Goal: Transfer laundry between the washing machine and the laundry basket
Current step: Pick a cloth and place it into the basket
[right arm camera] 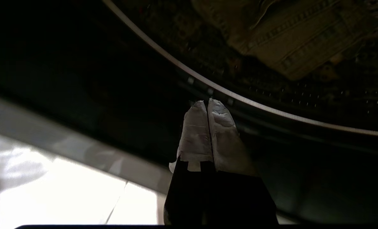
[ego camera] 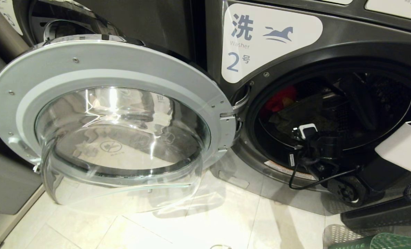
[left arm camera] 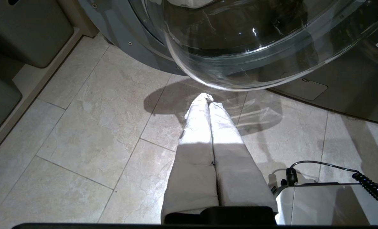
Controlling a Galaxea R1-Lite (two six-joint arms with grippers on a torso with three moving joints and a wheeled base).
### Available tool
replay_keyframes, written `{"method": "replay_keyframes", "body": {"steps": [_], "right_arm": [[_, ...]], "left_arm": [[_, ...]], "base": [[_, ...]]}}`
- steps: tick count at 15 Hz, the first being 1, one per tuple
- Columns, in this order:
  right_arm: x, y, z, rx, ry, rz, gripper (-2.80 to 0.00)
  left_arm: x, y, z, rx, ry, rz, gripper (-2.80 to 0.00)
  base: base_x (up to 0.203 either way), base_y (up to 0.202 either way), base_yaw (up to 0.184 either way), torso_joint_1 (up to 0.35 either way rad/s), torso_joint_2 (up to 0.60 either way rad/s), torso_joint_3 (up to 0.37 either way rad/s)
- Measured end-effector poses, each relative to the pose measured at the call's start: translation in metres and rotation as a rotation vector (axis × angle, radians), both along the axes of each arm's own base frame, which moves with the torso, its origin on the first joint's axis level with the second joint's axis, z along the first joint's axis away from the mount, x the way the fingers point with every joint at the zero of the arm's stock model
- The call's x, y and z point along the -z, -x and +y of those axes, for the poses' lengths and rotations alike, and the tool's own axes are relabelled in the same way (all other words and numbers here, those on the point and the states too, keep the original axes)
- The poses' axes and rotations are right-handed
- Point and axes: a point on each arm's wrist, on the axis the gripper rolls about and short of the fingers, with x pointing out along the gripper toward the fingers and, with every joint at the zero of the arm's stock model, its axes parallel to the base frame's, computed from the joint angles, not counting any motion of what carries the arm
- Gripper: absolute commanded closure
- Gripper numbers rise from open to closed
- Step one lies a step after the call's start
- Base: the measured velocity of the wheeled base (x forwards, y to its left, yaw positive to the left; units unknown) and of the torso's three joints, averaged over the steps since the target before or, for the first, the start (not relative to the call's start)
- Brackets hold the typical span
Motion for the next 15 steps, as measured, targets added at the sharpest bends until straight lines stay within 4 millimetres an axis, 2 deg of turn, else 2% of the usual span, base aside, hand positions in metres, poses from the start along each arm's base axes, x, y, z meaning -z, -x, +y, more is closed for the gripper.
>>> {"method": "replay_keyframes", "body": {"steps": [4,8,12,15], "right_arm": [[0.003,-0.033,0.000,0.056,-0.005,-0.061,0.00],[0.010,-0.061,-0.019,0.144,-0.005,-0.101,0.00],[0.018,-0.071,-0.047,0.187,-0.005,-0.089,0.00],[0.016,-0.080,-0.052,0.190,-0.033,-0.100,0.00]], "left_arm": [[0.000,0.000,0.000,0.000,0.000,0.000,0.00],[0.000,0.000,0.000,0.000,0.000,0.000,0.00],[0.000,0.000,0.000,0.000,0.000,0.000,0.00],[0.000,0.000,0.000,0.000,0.000,0.000,0.00]], "base": [[0.000,0.000,0.000,0.000,0.00,0.000],[0.000,0.000,0.000,0.000,0.00,0.000],[0.000,0.000,0.000,0.000,0.00,0.000],[0.000,0.000,0.000,0.000,0.00,0.000]]}}
